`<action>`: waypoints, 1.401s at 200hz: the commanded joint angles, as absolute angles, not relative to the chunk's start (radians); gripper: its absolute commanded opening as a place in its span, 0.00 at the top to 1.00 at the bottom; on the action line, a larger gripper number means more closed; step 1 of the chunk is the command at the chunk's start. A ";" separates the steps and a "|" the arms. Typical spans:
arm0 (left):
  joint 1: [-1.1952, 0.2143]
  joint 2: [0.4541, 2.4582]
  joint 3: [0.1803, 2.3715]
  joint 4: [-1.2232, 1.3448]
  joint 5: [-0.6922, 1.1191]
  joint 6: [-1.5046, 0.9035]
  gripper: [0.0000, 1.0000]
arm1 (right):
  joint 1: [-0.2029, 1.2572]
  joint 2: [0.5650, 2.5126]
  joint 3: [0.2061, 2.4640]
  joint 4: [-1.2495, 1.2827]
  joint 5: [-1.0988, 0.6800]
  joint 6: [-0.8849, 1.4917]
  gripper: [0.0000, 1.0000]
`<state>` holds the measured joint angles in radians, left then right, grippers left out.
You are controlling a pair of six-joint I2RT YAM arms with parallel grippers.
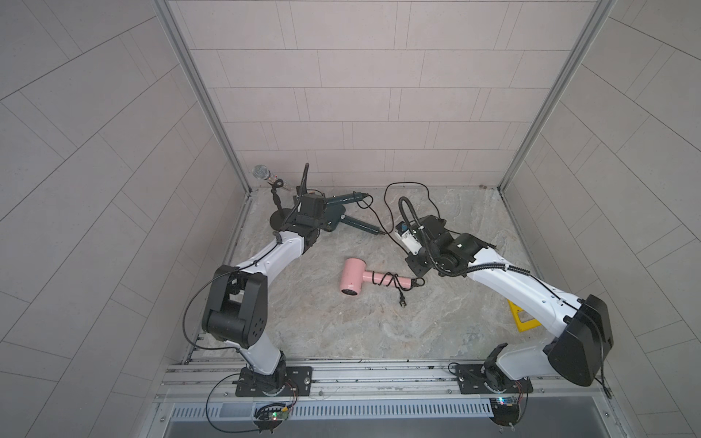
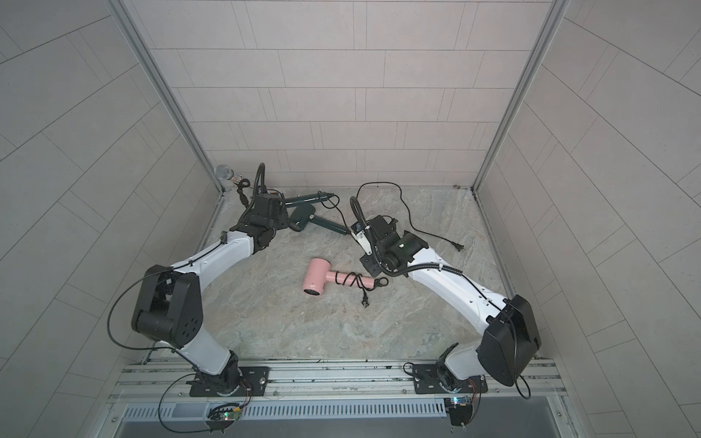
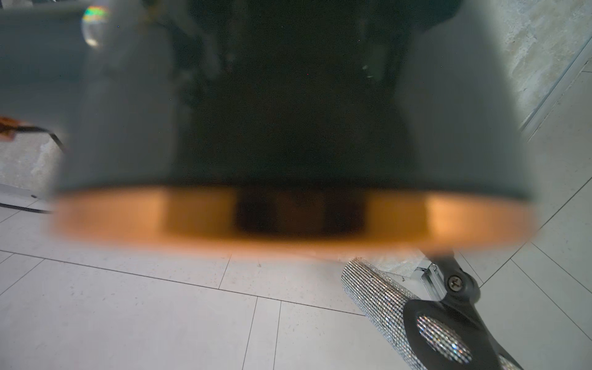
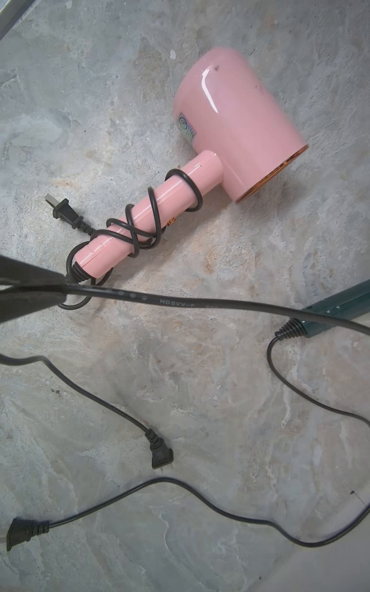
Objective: Wrap the cord around the hair dryer
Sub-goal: Wrap the power cord around the hair dryer.
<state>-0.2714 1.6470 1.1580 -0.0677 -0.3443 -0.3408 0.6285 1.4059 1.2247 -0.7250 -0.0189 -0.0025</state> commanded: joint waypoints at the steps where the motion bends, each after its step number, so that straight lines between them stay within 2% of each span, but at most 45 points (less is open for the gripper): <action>1: -0.276 1.637 1.195 0.004 -0.360 -0.369 1.00 | 0.640 1.387 1.248 -0.790 -0.028 -0.011 1.00; 111: -0.275 1.778 1.305 -0.032 -0.375 -0.468 1.00 | 0.807 1.300 1.376 -0.888 -0.199 -0.058 1.00; 212: -0.289 1.812 1.252 0.024 -0.438 -0.338 1.00 | 0.825 1.323 1.609 -0.989 -0.031 -0.182 1.00; 245: -0.324 1.788 1.216 0.086 -0.337 -0.176 1.00 | 0.815 1.364 1.664 -0.954 0.076 -0.262 1.00; 280: -0.357 1.706 1.152 0.081 -0.209 -0.022 1.00 | 0.682 1.410 1.716 -0.887 0.066 -0.291 1.00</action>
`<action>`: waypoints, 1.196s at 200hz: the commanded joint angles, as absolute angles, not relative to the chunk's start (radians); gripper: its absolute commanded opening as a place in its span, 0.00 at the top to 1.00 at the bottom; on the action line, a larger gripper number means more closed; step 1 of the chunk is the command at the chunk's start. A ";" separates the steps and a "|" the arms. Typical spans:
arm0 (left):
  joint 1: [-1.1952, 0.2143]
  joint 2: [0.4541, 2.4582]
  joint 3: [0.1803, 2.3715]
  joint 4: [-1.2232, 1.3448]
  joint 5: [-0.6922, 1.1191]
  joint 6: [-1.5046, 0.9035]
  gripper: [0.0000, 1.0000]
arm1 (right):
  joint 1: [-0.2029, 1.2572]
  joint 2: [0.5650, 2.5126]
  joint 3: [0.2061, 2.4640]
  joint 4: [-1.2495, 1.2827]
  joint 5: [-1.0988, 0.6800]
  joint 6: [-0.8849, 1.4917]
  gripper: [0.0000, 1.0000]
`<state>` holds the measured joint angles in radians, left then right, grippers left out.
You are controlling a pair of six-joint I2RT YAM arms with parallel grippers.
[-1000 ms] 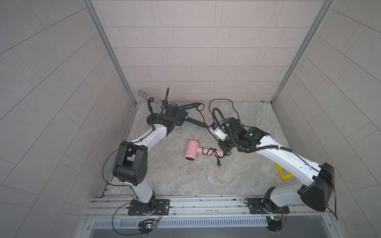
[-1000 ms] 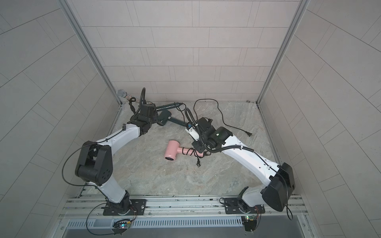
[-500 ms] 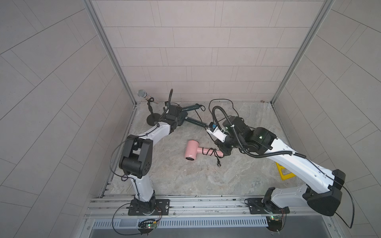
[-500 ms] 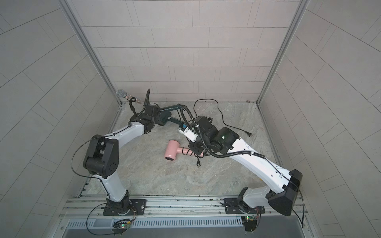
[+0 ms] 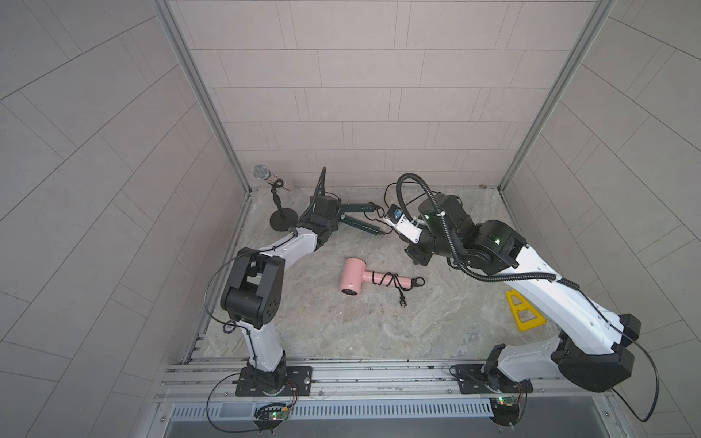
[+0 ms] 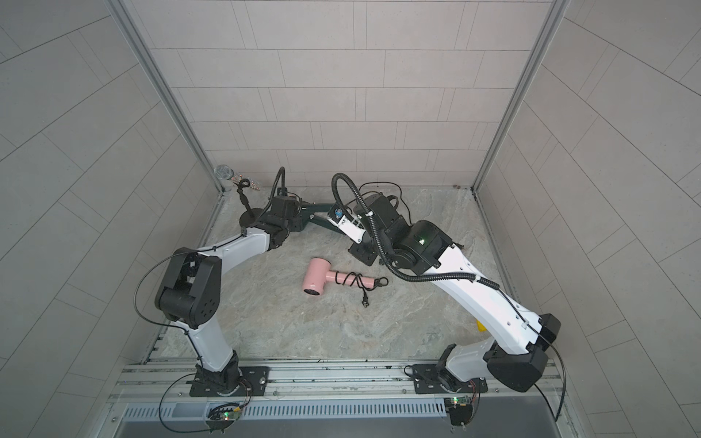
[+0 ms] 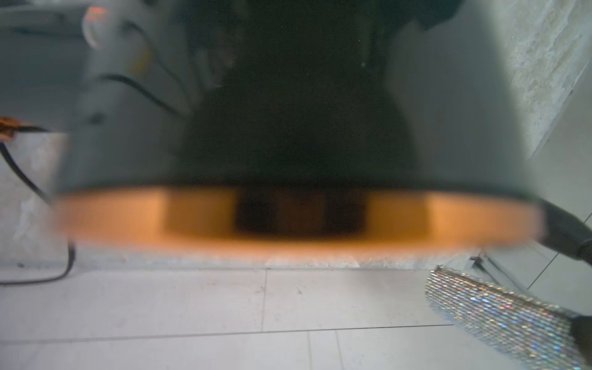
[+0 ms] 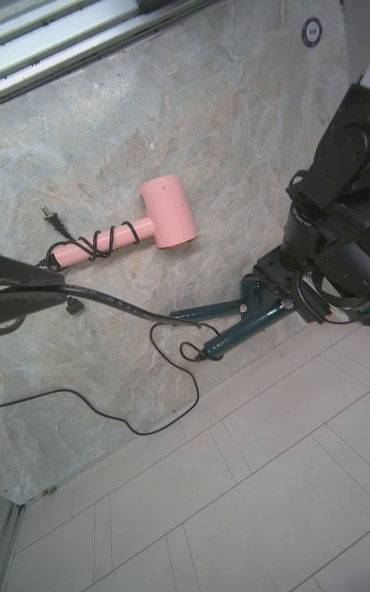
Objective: Wrap the cord around the hair dryer
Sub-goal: Wrap the power cord around the hair dryer.
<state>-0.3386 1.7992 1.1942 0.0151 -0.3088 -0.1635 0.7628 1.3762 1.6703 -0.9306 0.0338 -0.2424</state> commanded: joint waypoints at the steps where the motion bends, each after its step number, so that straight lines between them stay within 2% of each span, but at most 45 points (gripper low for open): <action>1: -0.357 1.704 1.148 0.081 -0.204 -0.022 1.00 | 0.676 1.413 1.721 -0.887 0.064 -0.290 1.00; 71: -0.356 1.512 0.976 0.116 0.289 -0.050 1.00 | 0.388 1.614 1.830 -0.820 -0.063 -0.286 1.00; 109: -0.364 1.548 1.029 0.013 0.263 -0.038 1.00 | 0.378 1.668 1.913 -0.849 -0.092 -0.287 1.00; 137: -0.362 1.590 1.061 -0.026 0.142 -0.095 1.00 | 0.426 1.650 1.938 -0.912 -0.086 -0.294 1.00; 168: -0.355 1.598 1.076 0.010 0.194 -0.173 1.00 | 0.473 1.594 1.852 -0.917 -0.041 -0.311 1.00; 185: -0.319 1.579 1.044 0.127 0.370 -0.266 1.00 | 0.459 1.582 1.801 -0.902 -0.029 -0.308 1.00; 204: -0.269 1.562 0.968 0.386 0.532 -0.429 1.00 | 0.427 1.592 1.758 -0.889 -0.044 -0.293 1.00; 227: -0.195 1.568 0.900 0.651 0.622 -0.635 1.00 | 0.393 1.581 1.673 -0.857 -0.076 -0.262 1.00; 239: -0.159 1.583 0.888 0.708 0.621 -0.715 1.00 | 0.387 1.561 1.623 -0.844 -0.086 -0.246 1.00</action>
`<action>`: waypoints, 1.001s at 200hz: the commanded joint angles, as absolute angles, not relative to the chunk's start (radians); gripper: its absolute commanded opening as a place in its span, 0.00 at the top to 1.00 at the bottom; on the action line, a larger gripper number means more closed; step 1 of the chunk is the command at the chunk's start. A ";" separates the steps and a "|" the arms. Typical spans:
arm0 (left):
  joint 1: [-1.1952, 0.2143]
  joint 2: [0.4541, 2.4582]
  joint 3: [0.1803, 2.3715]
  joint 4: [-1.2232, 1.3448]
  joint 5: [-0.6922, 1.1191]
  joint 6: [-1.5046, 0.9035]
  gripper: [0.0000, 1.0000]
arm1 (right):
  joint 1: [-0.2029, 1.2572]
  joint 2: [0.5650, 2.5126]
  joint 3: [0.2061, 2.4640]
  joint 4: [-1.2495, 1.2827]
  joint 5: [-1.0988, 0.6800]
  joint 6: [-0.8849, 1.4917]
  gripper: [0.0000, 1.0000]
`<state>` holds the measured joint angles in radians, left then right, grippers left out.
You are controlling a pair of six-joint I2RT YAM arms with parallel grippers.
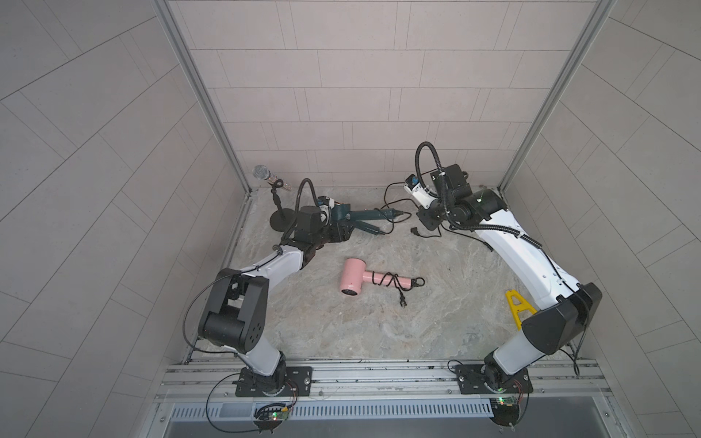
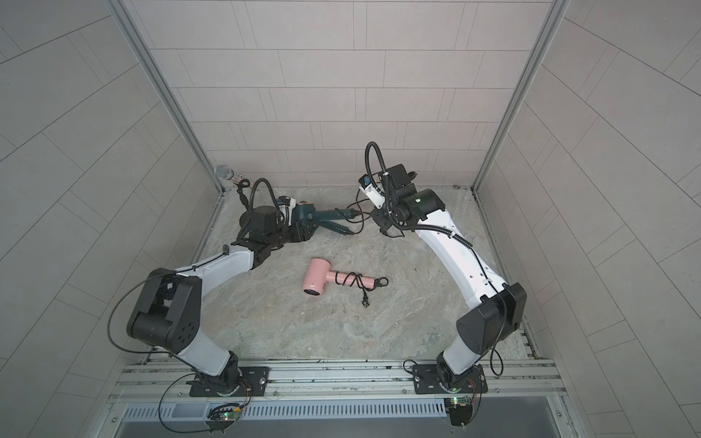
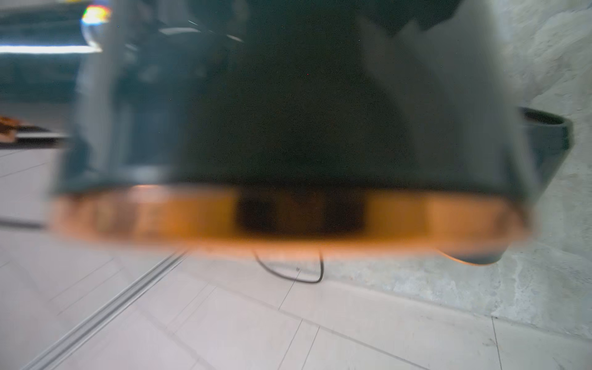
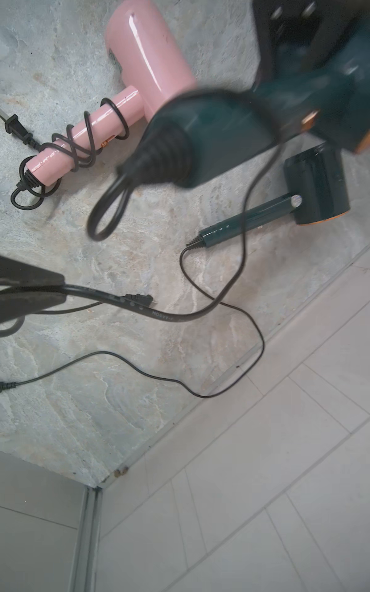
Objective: Wrap the cord around the hair dryer
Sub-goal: Wrap the power cord around the hair dryer.
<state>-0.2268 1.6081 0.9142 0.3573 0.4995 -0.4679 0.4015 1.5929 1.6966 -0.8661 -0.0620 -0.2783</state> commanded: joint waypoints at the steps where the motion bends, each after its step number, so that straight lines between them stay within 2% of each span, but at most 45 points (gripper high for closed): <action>1: -0.158 1.584 0.888 0.708 0.619 -0.717 1.00 | 0.387 1.558 1.622 -0.842 -0.088 -0.246 1.00; 15: -0.142 1.591 0.903 0.614 0.536 -0.717 1.00 | 0.388 1.522 1.568 -0.827 -0.117 -0.225 1.00; 32: -0.147 1.593 0.968 0.345 0.334 -0.630 1.00 | 0.413 1.471 1.526 -0.832 -0.134 -0.213 1.00; 51: -0.156 1.620 1.034 0.153 0.154 -0.568 1.00 | 0.470 1.417 1.512 -0.854 -0.122 -0.208 1.00; 84: -0.196 1.674 1.116 0.021 -0.062 -0.472 1.00 | 0.667 1.391 1.600 -0.931 -0.061 -0.257 1.00; 109: -0.251 1.712 1.183 -0.058 -0.162 -0.366 1.00 | 0.719 1.398 1.677 -0.942 -0.044 -0.279 1.00; 155: -0.334 1.718 1.228 -0.158 -0.171 -0.231 1.00 | 0.722 1.488 1.822 -0.947 0.055 -0.361 1.00; 200: -0.362 1.600 1.163 -0.261 -0.017 -0.094 1.00 | 0.575 1.583 1.879 -0.920 0.056 -0.386 1.00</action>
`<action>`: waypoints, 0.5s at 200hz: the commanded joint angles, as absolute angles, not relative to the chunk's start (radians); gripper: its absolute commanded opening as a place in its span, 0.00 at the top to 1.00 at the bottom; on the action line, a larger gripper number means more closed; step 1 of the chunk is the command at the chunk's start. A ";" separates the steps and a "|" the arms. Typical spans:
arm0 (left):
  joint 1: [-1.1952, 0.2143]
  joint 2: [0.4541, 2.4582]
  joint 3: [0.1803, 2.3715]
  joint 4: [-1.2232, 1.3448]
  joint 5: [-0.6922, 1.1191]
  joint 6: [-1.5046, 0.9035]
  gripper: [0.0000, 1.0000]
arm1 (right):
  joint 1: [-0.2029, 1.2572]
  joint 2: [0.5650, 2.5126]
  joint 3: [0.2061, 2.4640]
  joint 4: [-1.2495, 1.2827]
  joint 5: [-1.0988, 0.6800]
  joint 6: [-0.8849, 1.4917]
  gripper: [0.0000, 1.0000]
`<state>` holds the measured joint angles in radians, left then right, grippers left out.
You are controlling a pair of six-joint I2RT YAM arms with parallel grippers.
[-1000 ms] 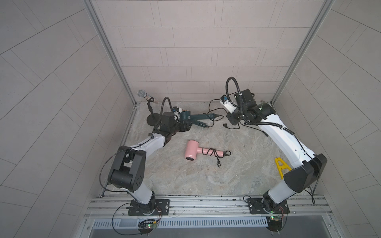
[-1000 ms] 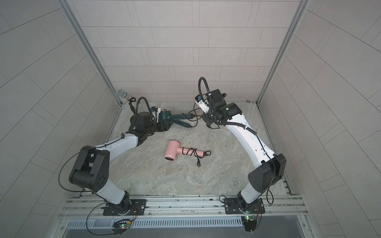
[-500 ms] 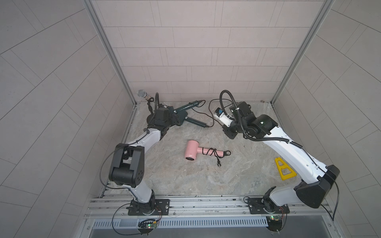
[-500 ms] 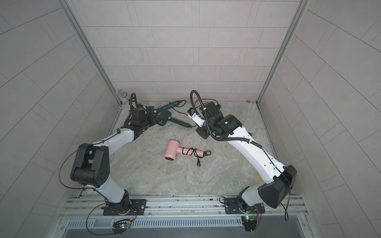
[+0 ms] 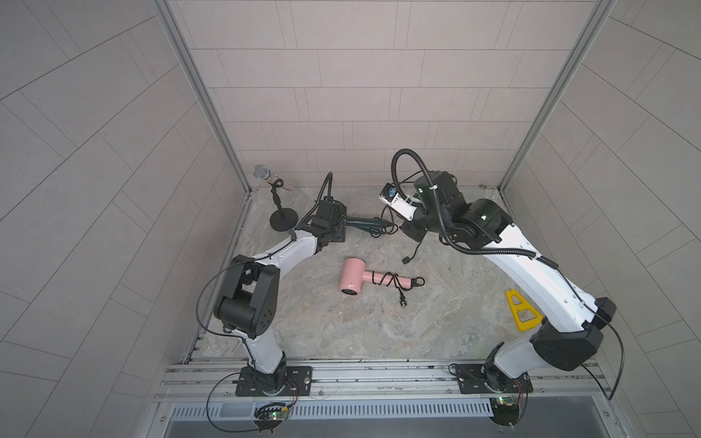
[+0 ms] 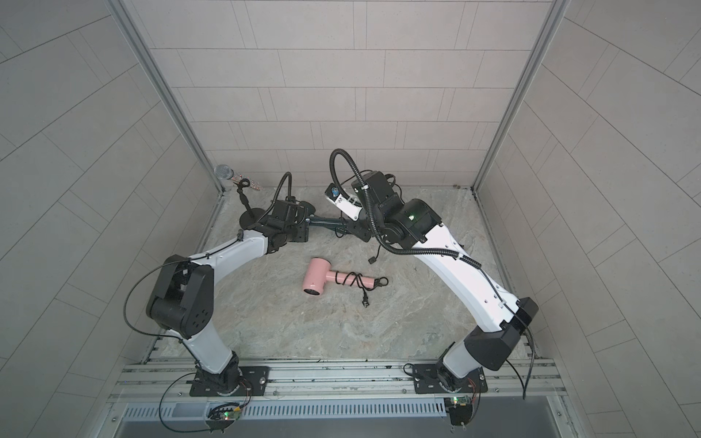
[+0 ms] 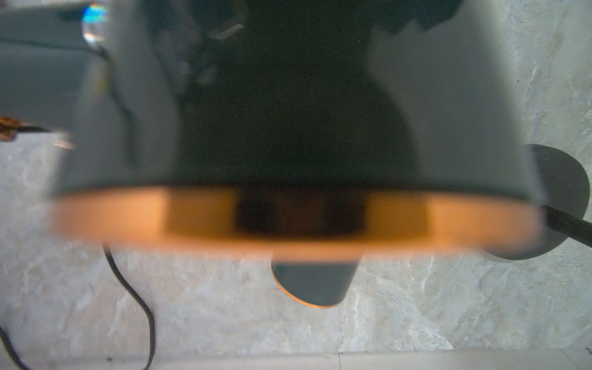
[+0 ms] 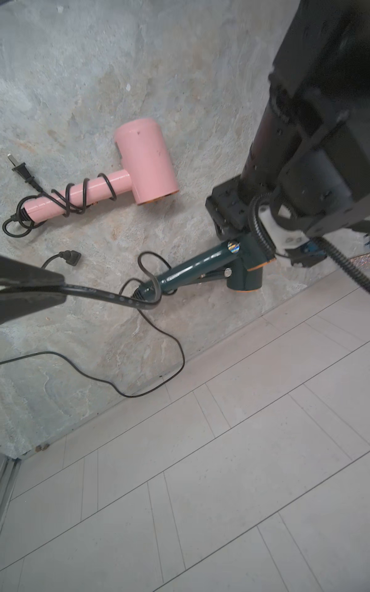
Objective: Wrap the cord around the hair dryer
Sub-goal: Wrap the power cord around the hair dryer.
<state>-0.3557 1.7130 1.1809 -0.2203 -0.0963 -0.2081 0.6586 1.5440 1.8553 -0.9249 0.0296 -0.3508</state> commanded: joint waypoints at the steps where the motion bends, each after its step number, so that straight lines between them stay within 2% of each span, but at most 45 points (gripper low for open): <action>1: -0.362 1.596 1.162 -0.263 -0.008 -0.090 1.00 | 0.571 1.586 1.880 -0.918 0.054 -0.386 1.00; 45: -0.372 1.548 1.183 -0.281 0.353 -0.097 1.00 | 0.401 1.647 1.865 -0.825 -0.046 -0.330 1.00; 80: -0.395 1.601 1.241 -0.360 0.220 -0.111 1.00 | 0.386 1.653 1.880 -0.851 -0.093 -0.325 1.00; 100: -0.397 1.658 1.282 -0.405 0.250 -0.121 1.00 | 0.389 1.635 1.855 -0.835 -0.094 -0.324 1.00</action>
